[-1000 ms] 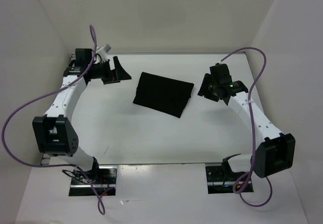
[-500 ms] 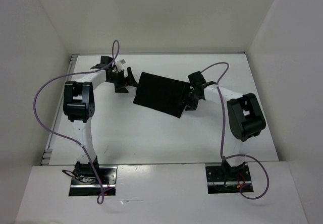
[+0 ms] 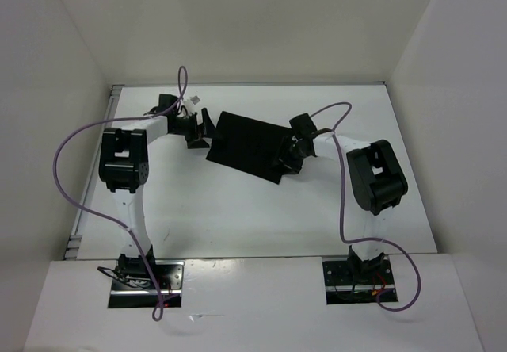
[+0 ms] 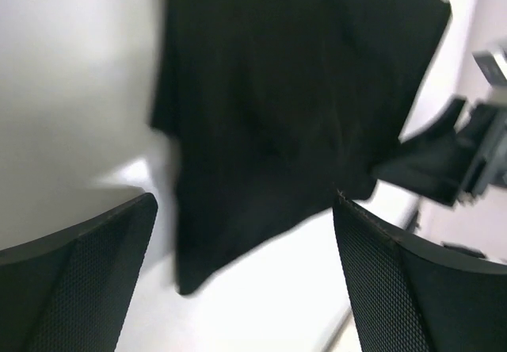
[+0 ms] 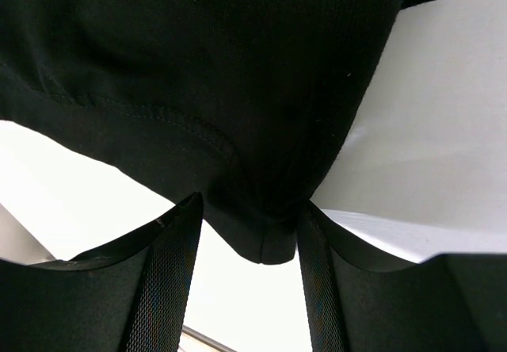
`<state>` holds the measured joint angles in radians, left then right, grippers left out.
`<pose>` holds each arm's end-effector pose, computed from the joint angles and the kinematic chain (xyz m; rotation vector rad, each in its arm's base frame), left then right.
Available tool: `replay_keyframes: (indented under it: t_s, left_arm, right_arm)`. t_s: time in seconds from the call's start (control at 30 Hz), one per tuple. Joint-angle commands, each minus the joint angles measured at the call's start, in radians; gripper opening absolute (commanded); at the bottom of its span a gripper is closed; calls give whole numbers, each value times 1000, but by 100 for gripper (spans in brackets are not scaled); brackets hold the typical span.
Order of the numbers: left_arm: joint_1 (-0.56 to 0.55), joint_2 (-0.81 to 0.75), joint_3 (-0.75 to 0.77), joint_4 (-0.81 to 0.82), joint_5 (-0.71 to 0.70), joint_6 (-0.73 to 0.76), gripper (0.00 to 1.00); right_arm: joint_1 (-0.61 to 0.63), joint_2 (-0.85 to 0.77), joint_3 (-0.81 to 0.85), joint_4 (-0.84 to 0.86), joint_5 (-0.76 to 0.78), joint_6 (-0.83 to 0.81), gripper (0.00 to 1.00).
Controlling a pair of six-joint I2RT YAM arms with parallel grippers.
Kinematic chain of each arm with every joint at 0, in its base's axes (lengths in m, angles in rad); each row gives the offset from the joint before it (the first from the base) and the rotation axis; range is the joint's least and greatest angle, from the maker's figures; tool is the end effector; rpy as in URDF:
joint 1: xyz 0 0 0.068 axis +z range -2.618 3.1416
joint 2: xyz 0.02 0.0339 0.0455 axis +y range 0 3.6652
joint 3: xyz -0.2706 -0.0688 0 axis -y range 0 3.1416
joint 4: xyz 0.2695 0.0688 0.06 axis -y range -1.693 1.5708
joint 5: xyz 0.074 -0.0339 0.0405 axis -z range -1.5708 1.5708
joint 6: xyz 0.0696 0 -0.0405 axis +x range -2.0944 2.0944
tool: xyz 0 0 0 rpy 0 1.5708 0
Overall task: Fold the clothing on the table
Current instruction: Flatten the skirt out
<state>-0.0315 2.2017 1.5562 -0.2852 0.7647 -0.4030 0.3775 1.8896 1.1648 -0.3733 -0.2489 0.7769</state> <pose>0.5034 -0.0641 0.1182 -0.1316 2.4685 -1.1373 0.3755 0.1673 0.1108 0.4736 2.7657 0.6626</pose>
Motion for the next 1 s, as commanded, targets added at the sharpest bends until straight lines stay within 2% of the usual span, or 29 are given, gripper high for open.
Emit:
replay_keyframes:
  t_s: [0.0, 0.1, 0.13, 0.27, 0.3, 0.37, 0.43, 0.5, 0.57, 0.67, 0.7, 0.77, 0.97]
  left_arm:
    - [-15, 4, -125, -22, -15, 7, 99]
    - [-15, -98, -200, 1, -63, -49, 95]
    - [-28, -138, -253, 1, -167, -66, 100]
    - [-148, -374, -338, -22, -543, -91, 100]
    - [-168, -420, -347, -66, -583, -114, 100]
    - [-211, -431, -337, -130, -642, -147, 100]
    - [-211, -407, -280, -288, -654, -194, 100]
    - [-231, -398, -262, -391, -563, -160, 100]
    - [-269, -425, -304, -408, -548, -151, 100]
    - [-326, -616, -375, -399, -687, -217, 100]
    - [-335, -658, -375, -399, -778, -232, 100]
    - [-335, -745, -375, -433, -861, -292, 100]
    - [-367, -942, -366, -483, -1143, -321, 100]
  right_arm:
    - [18, -3, -10, -19, 26, 22, 56]
    - [18, -27, -33, -42, 36, 22, 55]
    - [18, -36, -33, -42, 48, 22, 55]
    - [18, -84, -42, -64, 79, 22, 55]
    - [18, -84, -42, -75, 79, 22, 55]
    - [18, -104, -42, -84, 88, 13, 55]
    - [27, -115, -31, -94, 98, 13, 55]
    - [28, -127, -19, -104, 109, 2, 55]
    - [28, -136, -5, -124, 132, -8, 55]
    - [28, -149, 16, -150, 155, -18, 55]
    - [28, -159, 27, -150, 155, -18, 55]
    - [28, -159, 39, -159, 165, -27, 55]
    - [18, -159, 62, -202, 183, -47, 55]
